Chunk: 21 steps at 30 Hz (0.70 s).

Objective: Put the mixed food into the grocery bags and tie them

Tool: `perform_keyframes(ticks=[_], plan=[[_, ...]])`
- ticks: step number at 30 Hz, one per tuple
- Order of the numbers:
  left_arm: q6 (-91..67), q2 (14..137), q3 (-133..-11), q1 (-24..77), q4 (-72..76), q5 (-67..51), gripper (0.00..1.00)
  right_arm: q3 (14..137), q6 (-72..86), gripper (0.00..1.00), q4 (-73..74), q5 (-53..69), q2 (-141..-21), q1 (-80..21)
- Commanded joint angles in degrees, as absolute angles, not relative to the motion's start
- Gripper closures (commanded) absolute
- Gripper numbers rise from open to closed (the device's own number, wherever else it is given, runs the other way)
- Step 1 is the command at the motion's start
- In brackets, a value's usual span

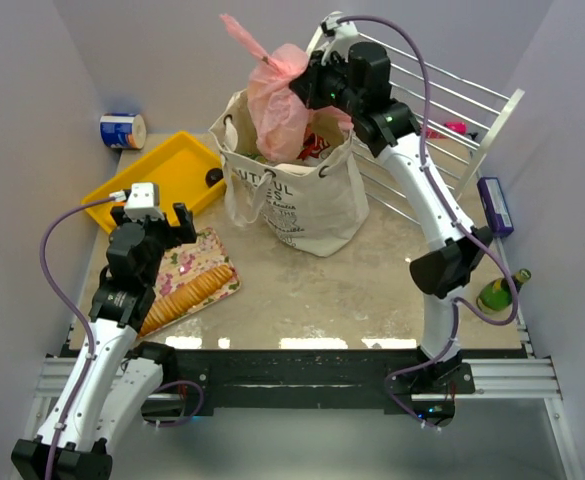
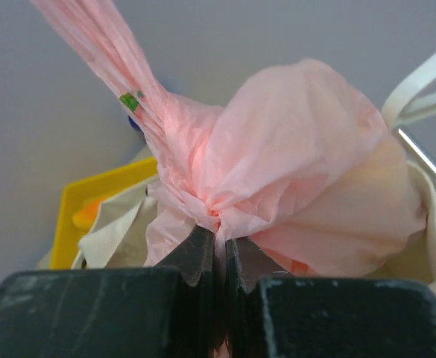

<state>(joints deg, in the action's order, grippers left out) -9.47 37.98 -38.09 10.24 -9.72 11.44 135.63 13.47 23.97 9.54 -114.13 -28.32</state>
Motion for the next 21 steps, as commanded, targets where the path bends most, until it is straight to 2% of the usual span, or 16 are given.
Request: perform_keyframes(ticks=[1, 7, 12, 16, 21], plan=[[-10.46, 37.53, -37.97, 9.93, -6.5, 10.9, 0.0, 135.46, 8.97, 1.0, 24.78, 6.16, -108.64, -29.53], [-10.64, 37.7, -37.97, 9.93, -6.33, 10.46, 0.0, 125.6, 6.24, 1.0, 32.67, 2.73, -105.38, -30.32], [-10.81, 37.53, -37.88, 9.93, -6.24, 10.28, 0.0, 119.37, 5.01, 1.0, 37.78, -6.56, -107.66, -33.3], [-10.81, 37.09, -37.71, 9.93, -6.24, 10.55, 0.0, 115.93, 7.29, 1.0, 41.83, -13.17, -109.95, -34.01], [-10.81, 37.0, -37.62, 9.93, -5.63, 9.85, 0.0, 116.53, 8.26, 0.99, 42.1, -13.8, -108.73, -34.19]])
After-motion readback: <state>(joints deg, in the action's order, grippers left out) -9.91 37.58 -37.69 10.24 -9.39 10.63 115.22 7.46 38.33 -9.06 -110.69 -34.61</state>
